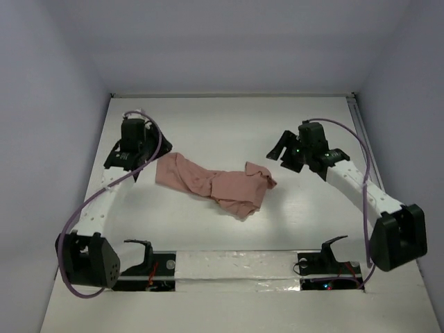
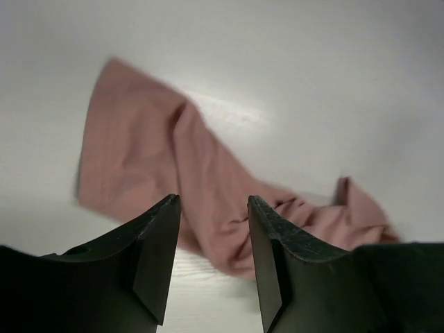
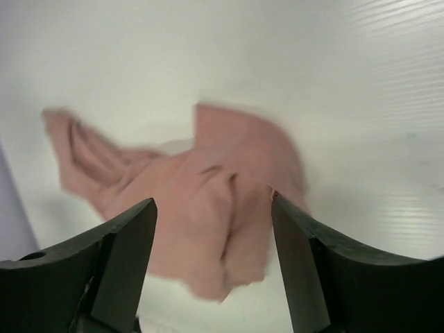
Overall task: Fold and stack the t-shirts
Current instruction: Flatten the tshirt out
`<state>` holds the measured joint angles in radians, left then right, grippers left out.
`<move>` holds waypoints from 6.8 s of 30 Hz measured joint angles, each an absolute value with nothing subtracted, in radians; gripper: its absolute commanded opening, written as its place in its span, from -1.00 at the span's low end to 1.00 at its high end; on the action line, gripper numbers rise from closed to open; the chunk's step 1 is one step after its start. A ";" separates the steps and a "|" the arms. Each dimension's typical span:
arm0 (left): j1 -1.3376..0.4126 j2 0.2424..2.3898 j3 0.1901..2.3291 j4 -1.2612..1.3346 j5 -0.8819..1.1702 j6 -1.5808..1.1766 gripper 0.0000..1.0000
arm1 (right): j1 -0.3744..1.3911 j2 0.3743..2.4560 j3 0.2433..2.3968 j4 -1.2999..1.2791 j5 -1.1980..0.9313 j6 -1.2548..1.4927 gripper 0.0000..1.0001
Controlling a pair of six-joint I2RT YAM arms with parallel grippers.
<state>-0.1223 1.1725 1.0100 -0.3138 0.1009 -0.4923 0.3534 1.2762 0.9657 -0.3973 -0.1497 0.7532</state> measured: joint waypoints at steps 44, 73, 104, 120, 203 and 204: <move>-0.179 1.544 0.793 0.028 0.162 -0.515 -0.72 | 1.008 1.932 1.493 -0.653 0.254 0.455 -0.93; -0.196 1.077 1.663 -0.343 0.019 -0.531 -1.00 | 0.962 1.221 2.119 -0.780 0.595 0.145 -1.00; -0.196 2.082 1.893 -0.292 -0.078 -0.394 0.39 | 0.147 2.191 2.295 -0.521 0.181 0.158 0.36; -0.136 1.400 0.916 -0.184 -0.052 -0.590 -0.26 | 0.274 1.320 1.212 -0.389 -0.083 0.445 -1.00; 0.008 1.522 0.998 -0.010 -0.075 -0.621 -1.00 | 0.097 1.972 1.501 -0.640 -0.270 0.410 -0.02; 0.008 1.521 0.990 -0.009 -0.075 -0.622 -1.00 | 0.094 2.017 1.577 -0.625 -0.272 0.417 0.09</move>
<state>0.0082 1.5211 0.9901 -0.0086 -0.0753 -0.6216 0.0944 2.0174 1.5772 -0.6247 -0.2722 0.4171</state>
